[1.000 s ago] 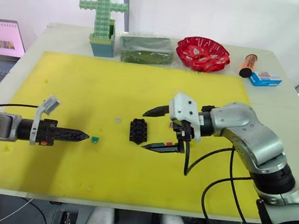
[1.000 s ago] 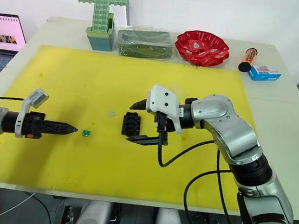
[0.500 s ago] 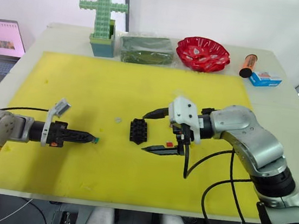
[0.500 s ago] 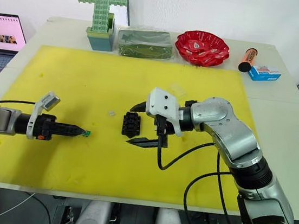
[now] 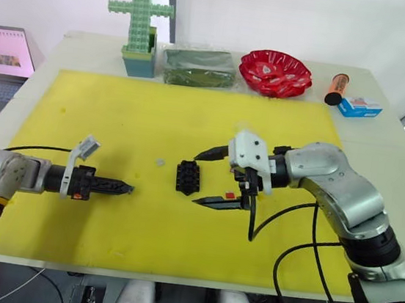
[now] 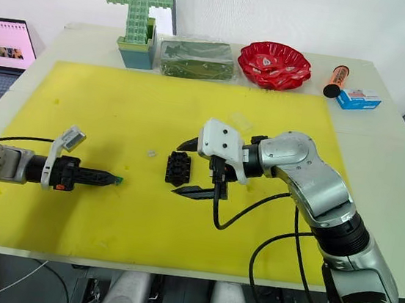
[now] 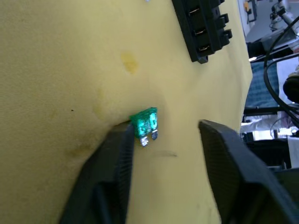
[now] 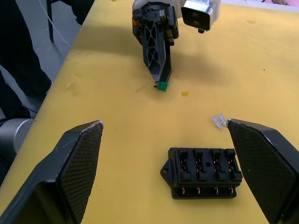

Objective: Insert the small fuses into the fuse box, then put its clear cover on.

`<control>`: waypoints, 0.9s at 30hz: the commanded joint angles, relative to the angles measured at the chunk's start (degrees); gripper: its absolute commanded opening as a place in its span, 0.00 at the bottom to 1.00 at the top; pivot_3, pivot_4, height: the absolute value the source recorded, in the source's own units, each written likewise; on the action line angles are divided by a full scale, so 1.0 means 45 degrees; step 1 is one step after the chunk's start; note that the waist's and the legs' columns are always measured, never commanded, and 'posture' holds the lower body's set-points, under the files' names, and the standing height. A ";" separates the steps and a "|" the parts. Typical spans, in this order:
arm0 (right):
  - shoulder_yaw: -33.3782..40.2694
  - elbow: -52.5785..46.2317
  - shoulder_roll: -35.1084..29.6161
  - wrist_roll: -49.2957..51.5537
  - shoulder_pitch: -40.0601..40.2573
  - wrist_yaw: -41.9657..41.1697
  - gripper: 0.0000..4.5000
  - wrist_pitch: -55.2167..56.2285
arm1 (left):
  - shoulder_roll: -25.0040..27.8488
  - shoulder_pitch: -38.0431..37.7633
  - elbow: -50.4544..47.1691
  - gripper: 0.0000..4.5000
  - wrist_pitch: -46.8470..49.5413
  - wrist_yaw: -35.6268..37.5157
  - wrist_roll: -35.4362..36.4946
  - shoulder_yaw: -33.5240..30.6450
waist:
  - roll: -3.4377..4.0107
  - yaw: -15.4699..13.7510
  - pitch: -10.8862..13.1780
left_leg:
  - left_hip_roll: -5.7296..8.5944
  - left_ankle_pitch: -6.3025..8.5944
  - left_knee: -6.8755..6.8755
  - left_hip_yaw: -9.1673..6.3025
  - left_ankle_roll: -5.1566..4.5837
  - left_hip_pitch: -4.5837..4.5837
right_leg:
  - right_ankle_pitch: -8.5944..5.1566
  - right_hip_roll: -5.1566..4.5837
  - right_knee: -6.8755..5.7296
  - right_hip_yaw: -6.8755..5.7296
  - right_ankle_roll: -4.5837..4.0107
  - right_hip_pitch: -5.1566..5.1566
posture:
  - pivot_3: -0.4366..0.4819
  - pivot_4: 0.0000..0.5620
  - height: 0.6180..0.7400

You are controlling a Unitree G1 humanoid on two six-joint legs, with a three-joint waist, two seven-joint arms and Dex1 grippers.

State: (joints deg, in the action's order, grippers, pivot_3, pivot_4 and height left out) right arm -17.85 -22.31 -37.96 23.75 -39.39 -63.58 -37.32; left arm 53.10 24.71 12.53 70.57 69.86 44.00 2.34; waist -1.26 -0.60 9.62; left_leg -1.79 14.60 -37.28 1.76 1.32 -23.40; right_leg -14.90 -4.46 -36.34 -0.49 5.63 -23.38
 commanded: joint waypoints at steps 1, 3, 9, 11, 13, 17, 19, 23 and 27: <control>0.0249 -0.0460 -0.0149 0.0051 -0.0155 -0.0056 1.00 0.0064 | -0.0086 -0.0436 -0.0463 0.49 0.0109 -0.0147 0.0035 -0.0287 | 0.0000 0.0007 0.0000 | 0.0000 0.0000 0.0000 0.0000 0.0000 0.0001 | 0.0000 0.0000 0.0001 0.0000 0.0000 0.0000 | 0.48 0.27 1.00; 0.0226 -0.0463 -0.0152 0.0039 -0.0162 -0.0055 1.00 0.0081 | -0.0115 -0.0746 -0.0660 0.49 0.0123 -0.0279 0.0095 -0.0546 | 0.0000 0.0025 0.0000 | -0.0001 0.0000 0.0002 -0.0001 0.0000 0.0001 | 0.0000 0.0000 0.0001 0.0000 0.0000 -0.0001 | 0.48 0.27 1.00; 0.0189 -0.0436 -0.0144 0.0038 -0.0182 -0.0094 1.00 0.0101 | -0.0456 -0.1326 -0.0927 0.49 0.0406 -0.1151 0.0451 -0.1837 | 0.0000 0.0046 0.0000 | -0.0003 0.0000 0.0004 -0.0006 0.0000 0.0002 | 0.0000 -0.0001 0.0000 0.0000 0.0000 -0.0001 | 0.48 0.27 1.00; 0.0158 -0.0408 -0.0132 0.0029 -0.0203 -0.0143 1.00 0.0127 | -0.0597 -0.1730 -0.1194 0.49 0.0470 -0.1521 0.0606 -0.2334 | 0.0000 0.0060 0.0000 | -0.0004 0.0000 0.0003 -0.0007 0.0000 0.0002 | 0.0000 -0.0001 0.0000 0.0000 0.0000 -0.0001 | 0.48 0.27 1.00; 0.0131 -0.0372 -0.0115 0.0008 -0.0234 -0.0183 1.00 0.0157 | -0.0782 -0.2010 -0.1372 0.49 0.0563 -0.1894 0.0778 -0.2807 | 0.0000 0.0076 0.0000 | -0.0004 0.0000 0.0007 -0.0023 0.0000 0.0005 | 0.0000 -0.0007 0.0001 0.0001 0.0000 -0.0002 | 0.48 0.27 1.00; 0.0044 -0.0247 -0.0058 -0.0074 -0.0366 -0.0331 1.00 0.0271 | -0.1069 -0.2664 -0.1906 0.49 0.0624 -0.2399 0.1042 -0.3424 | 0.0001 0.0089 -0.0001 | -0.0005 0.0000 0.0008 -0.0037 0.0000 0.0006 | 0.0000 -0.0007 0.0000 0.0002 0.0000 -0.0003 | 0.48 0.27 1.00; 0.0020 -0.0173 -0.0027 -0.0115 -0.0442 -0.0403 1.00 0.0298 | -0.1185 -0.2856 -0.2088 0.49 0.0650 -0.2601 0.1139 -0.3621 | 0.0001 0.0093 -0.0001 | -0.0005 0.0000 0.0008 -0.0039 0.0000 0.0007 | 0.0000 -0.0007 -0.0001 0.0001 -0.0001 -0.0003 | 0.48 0.27 1.00; -0.0002 -0.0105 -0.0006 -0.0168 -0.0502 -0.0517 1.00 0.0345 | -0.1323 -0.3106 -0.2296 0.49 0.0560 -0.2907 0.1227 -0.3848 | 0.0002 0.0094 -0.0001 | -0.0005 0.0000 0.0010 -0.0040 0.0000 0.0008 | 0.0000 -0.0008 0.0000 0.0002 -0.0001 -0.0003 | 0.48 0.27 1.00; -0.0017 -0.0127 0.0022 -0.0198 -0.0509 -0.0548 1.00 0.0319 | -0.1296 -0.3310 -0.2423 0.49 0.0468 -0.2968 0.1201 -0.3837 | 0.0003 0.0126 -0.0002 | -0.0005 0.0000 0.0013 -0.0040 0.0000 0.0010 | 0.0000 -0.0009 0.0000 0.0002 -0.0002 -0.0003 | 0.48 0.27 1.00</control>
State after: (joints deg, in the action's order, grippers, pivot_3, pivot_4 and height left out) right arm -18.24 -22.18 -38.19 22.74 -40.35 -65.76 -36.60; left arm 46.97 10.99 1.97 72.17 57.22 49.58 -14.85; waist -1.25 -0.03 9.62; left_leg -1.82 14.60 -37.22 1.58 1.32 -23.35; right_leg -14.90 -4.50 -36.34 -0.48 5.62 -23.39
